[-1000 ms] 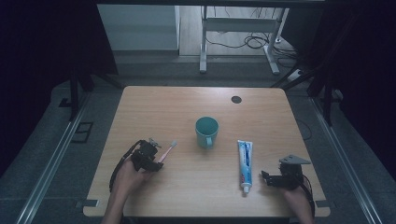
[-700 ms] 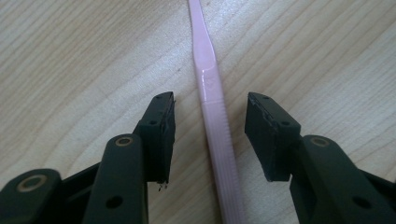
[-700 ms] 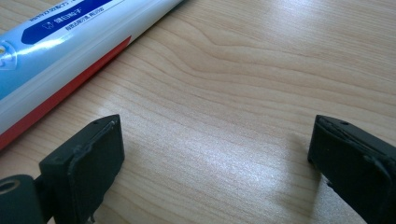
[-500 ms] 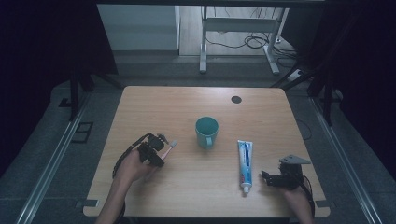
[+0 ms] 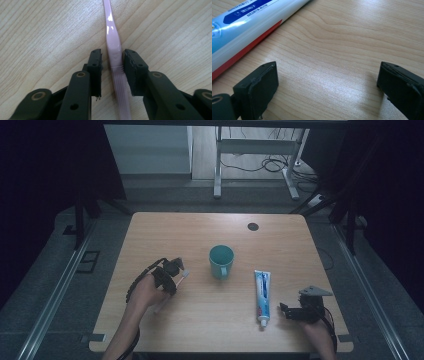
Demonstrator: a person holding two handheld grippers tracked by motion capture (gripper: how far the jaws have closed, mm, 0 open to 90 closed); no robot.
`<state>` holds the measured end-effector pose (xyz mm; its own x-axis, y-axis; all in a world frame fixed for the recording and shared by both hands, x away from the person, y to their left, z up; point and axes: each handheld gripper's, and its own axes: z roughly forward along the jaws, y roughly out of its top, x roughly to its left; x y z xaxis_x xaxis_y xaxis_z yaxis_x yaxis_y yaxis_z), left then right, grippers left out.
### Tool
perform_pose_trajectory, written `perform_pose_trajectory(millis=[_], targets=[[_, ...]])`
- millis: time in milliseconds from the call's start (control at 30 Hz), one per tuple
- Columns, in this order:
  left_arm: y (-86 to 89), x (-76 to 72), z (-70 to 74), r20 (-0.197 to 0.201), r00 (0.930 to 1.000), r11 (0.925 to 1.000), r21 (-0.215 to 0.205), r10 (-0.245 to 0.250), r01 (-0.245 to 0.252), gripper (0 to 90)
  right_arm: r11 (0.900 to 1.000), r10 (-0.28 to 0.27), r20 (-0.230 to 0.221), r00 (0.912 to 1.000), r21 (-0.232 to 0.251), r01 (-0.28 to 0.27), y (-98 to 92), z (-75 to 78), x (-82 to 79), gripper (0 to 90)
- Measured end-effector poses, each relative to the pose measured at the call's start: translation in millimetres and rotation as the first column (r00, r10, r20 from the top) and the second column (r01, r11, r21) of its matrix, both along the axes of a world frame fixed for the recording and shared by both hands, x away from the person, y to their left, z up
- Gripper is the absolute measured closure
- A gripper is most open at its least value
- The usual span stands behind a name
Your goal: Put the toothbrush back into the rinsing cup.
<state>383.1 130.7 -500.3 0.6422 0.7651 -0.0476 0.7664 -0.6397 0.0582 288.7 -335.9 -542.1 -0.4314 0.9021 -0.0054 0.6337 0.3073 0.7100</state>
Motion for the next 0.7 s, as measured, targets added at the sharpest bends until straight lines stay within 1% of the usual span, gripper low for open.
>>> perform_pose_trajectory(millis=[33,67,100,133,200,367,500,567,600,700], targets=[[-0.6,2.3,0.1,-0.012,0.9999,0.9999,0.009,0.009,-0.008,71.6,1.000,0.000,0.000,1.0000,0.000,0.000,0.0,0.0,0.0,3.7],[-0.6,3.7,-0.1,-0.015,0.9998,0.9998,0.015,0.014,-0.014,72.9,1.000,0.000,0.000,1.0000,0.000,0.000,0.0,0.0,0.0,3.7],[-0.6,3.7,-0.1,-0.015,0.9998,0.9998,0.015,0.014,-0.014,74.6,1.000,0.000,0.000,1.0000,0.000,0.000,0.0,0.0,0.0,3.7],[-0.4,5.7,0.1,-0.027,0.9994,0.9996,0.019,0.023,-0.023,75.6,1.000,0.000,0.000,1.0000,0.000,0.000,0.0,0.0,0.0,3.7],[-0.3,6.9,0.3,-0.035,0.9991,0.9994,0.024,0.026,-0.025,77.6,1.000,0.000,0.000,1.0000,0.000,0.000,0.0,0.0,0.0,3.7],[-1.4,6.8,0.3,-0.039,0.9988,0.9992,0.028,0.028,-0.027,78.8,1.000,0.000,0.000,1.0000,0.000,0.000,0.0,0.0,0.0,3.7],[-1.6,5.7,0.3,-0.038,0.9990,0.9996,0.018,0.023,-0.023,79.0,1.000,0.000,0.000,1.0000,0.000,0.000,0.0,0.0,0.0,3.7],[-1.0,5.4,0.5,-0.037,0.9992,0.9999,0.002,0.017,-0.017,79.0,1.000,0.000,0.000,1.0000,0.000,0.000,0.0,0.0,0.0,3.7],[-1.0,5.4,0.5,-0.037,0.9992,0.9999,0.002,0.017,-0.017,79.0,1.000,0.000,0.000,1.0000,0.000,0.000,0.0,0.0,0.0,3.7],[-0.2,5.3,3.4,-0.026,0.9995,0.9997,-0.017,0.015,-0.016,79.0,1.000,0.000,0.000,1.0000,0.000,0.000,0.0,0.0,0.0,3.7]])
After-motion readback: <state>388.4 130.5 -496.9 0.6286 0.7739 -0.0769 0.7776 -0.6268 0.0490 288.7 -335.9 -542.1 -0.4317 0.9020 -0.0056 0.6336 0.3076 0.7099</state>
